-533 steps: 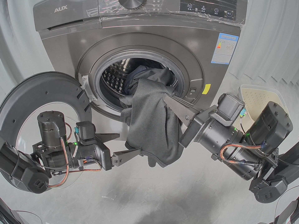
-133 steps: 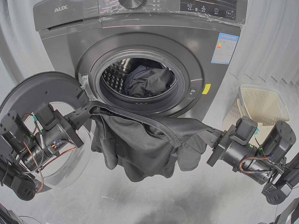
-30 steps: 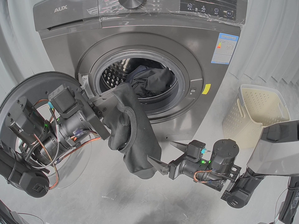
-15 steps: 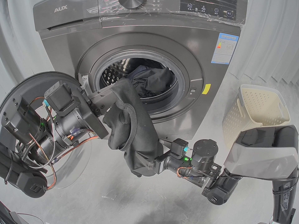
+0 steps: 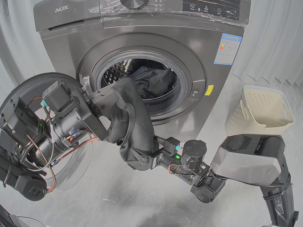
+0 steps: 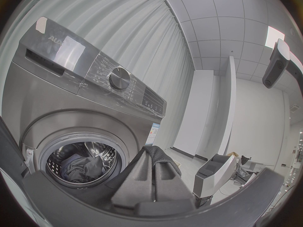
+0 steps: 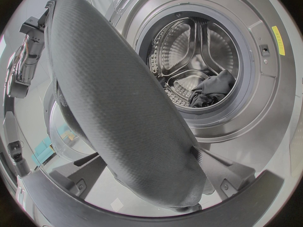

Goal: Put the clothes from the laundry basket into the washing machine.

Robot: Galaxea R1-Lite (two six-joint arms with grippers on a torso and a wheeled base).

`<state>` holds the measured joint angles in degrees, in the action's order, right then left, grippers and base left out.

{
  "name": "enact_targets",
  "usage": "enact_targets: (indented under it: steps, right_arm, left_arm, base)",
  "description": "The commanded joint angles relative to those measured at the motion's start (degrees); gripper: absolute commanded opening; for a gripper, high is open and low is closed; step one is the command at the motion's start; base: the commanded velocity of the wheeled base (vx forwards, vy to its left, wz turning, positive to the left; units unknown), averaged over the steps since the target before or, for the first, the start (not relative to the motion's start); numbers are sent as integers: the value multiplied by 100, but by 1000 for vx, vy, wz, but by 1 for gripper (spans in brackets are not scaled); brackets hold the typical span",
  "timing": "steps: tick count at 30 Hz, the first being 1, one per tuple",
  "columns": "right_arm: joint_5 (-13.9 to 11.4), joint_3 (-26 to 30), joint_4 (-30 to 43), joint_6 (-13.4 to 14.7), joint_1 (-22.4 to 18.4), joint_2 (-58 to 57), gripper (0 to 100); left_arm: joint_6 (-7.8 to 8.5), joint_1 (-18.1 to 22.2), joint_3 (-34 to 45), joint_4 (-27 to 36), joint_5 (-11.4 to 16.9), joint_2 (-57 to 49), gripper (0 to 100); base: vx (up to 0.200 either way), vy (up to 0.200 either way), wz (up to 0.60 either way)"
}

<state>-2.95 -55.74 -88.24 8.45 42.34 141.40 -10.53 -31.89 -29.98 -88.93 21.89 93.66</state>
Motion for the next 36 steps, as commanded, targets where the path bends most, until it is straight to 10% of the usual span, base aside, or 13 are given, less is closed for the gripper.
enact_targets:
  steps: [1, 3, 4, 24, 36]
  right_arm:
    - [5, -333, 8, 8, -41, 301, 100]
    - [31, -359, -1, 17, -50, 301, 100]
    - [40, -359, -9, 34, -68, 274, 0]
    - [295, 1469, -18, 227, -621, -2371, 0]
    - [286, 1610, -9, 289, -595, -3145, 0]
  left_arm:
    - [-10, 7, -8, -1, -10, -6, 0]
    - [-19, 7, -8, -1, -10, -6, 0]
    - [-19, 25, -35, -1, -19, -6, 0]
    - [43, 473, 264, 34, -19, 434, 0]
    - [86, 421, 484, 7, -80, 1251, 0]
  base:
    - [0, 0, 0]
    - [0, 0, 0]
    - [0, 0, 0]
    - [0, 0, 0]
    - [0, 0, 0]
